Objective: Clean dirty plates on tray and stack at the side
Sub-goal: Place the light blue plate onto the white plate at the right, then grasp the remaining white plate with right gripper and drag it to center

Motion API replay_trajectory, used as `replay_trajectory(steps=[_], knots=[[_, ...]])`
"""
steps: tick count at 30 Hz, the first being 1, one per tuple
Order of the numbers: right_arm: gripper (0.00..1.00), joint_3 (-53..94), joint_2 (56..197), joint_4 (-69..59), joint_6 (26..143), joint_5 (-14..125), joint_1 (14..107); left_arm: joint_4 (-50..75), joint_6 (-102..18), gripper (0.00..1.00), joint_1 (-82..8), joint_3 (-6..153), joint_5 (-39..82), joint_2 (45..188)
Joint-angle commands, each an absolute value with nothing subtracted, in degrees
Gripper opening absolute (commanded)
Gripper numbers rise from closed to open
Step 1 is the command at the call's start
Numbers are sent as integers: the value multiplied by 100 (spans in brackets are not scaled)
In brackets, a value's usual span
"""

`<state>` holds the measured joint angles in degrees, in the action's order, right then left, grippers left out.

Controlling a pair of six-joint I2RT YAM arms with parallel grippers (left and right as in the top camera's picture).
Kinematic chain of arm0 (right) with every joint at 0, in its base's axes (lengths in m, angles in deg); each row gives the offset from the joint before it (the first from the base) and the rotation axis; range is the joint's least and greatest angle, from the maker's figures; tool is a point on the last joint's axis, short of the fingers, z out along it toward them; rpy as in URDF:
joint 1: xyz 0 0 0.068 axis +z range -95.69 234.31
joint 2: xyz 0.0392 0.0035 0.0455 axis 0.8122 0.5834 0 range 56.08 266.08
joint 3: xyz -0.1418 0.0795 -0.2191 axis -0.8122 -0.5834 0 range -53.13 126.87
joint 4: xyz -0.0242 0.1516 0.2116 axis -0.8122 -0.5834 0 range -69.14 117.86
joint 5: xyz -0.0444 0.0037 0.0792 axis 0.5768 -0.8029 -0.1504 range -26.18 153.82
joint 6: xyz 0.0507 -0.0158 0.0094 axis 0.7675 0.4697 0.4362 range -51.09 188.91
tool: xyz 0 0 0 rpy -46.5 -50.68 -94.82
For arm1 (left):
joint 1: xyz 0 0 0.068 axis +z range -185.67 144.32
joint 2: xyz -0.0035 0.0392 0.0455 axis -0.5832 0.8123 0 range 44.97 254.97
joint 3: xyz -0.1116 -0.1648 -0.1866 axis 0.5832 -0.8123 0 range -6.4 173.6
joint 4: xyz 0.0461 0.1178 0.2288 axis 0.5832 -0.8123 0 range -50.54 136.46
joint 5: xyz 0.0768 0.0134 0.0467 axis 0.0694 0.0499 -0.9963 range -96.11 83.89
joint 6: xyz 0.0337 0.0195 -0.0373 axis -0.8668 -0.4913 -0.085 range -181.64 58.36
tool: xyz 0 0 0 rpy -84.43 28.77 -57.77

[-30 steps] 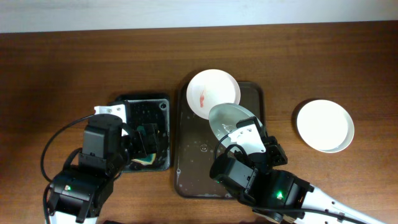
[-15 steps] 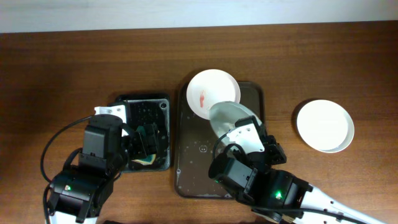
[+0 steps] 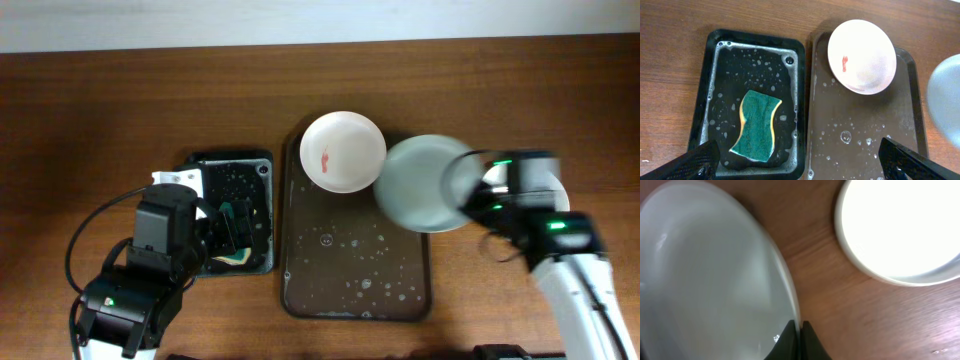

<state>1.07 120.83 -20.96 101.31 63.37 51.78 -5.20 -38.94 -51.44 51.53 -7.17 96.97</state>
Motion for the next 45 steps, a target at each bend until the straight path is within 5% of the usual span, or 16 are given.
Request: replay_trajectory(steps=[1,5,9,10,12,14,19,21,24,27,32,34,36,45], knots=[[4,120,12232,-1967,9849,5332,3084,-509,-3947,100,-5127,5232,-780,9673],[4,120,13115,-1600,9849,5439,1358,-511,-3944,100,-5127,5232,-778,9673],[4,120,14275,-1928,9773,5434,969,-511,-3944,100,-5127,5232,-778,9676],[8,120,14361,-1930,9617,5384,1021,-511,-3944,100,-5127,5232,-778,9673],[50,128,14234,-1923,9497,5244,1150,-509,-3944,100,-5127,5232,-780,9673],[58,279,13812,-1818,8804,4416,1436,-511,-3944,100,-5127,5232,-780,9673],[54,507,12356,-1536,7747,4003,4061,-511,-3947,100,-5125,5232,-778,9673],[52,507,12557,-1184,7749,5205,5615,-511,-3944,100,-5127,5232,-780,9673],[52,509,13637,-319,7747,6003,6590,-529,-3944,100,-5127,5232,-780,9673],[51,889,15104,586,7749,5813,6625,-527,-3944,100,-5127,5232,-780,9673],[42,2996,17525,85,7513,5408,6625,-527,-3944,100,-5127,5232,-780,9673],[17,3055,17626,129,7537,5417,6623,-529,-3944,100,-5127,5232,-778,9673],[4,3055,17626,-81,7563,5417,6623,-529,-3944,100,-5127,5232,-780,9673],[4,3035,15646,-3333,8754,5548,6966,-551,-3944,100,-5127,5232,-780,9676]])
